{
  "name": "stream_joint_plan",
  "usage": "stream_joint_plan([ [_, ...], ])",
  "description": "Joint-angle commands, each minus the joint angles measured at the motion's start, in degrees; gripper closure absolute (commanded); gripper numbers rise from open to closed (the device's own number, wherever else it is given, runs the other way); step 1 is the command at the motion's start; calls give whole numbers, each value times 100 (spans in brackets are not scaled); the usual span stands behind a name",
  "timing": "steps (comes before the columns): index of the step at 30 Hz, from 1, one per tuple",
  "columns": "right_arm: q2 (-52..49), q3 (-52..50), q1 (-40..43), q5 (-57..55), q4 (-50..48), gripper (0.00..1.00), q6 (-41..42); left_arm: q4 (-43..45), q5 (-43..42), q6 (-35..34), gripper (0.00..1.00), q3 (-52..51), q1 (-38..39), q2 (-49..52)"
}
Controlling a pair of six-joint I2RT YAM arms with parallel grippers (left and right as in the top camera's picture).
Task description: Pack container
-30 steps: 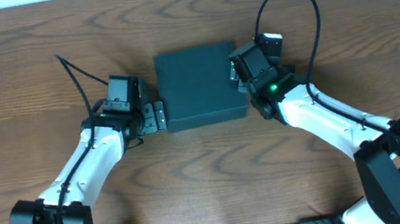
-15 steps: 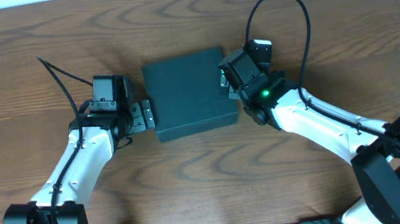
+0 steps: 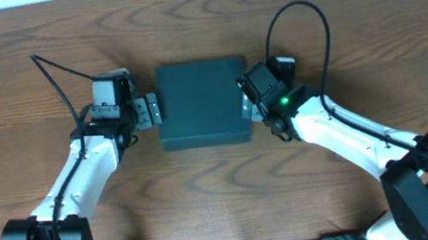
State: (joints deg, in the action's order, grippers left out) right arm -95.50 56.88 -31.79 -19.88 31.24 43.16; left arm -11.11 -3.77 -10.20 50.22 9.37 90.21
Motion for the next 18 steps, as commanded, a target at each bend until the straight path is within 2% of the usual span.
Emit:
stream_joint_plan([
  [1, -160, -142, -225, 553, 127, 1, -142, 48, -164, 120, 5, 94, -72, 63],
  [7, -160, -142, -48, 446, -249, 1, -210, 4, -208, 114, 4, 94, -74, 63],
  [18, -162, -142, 210, 413, -509, 1, -345, -643, -428, -492, 4, 94, 94, 63],
])
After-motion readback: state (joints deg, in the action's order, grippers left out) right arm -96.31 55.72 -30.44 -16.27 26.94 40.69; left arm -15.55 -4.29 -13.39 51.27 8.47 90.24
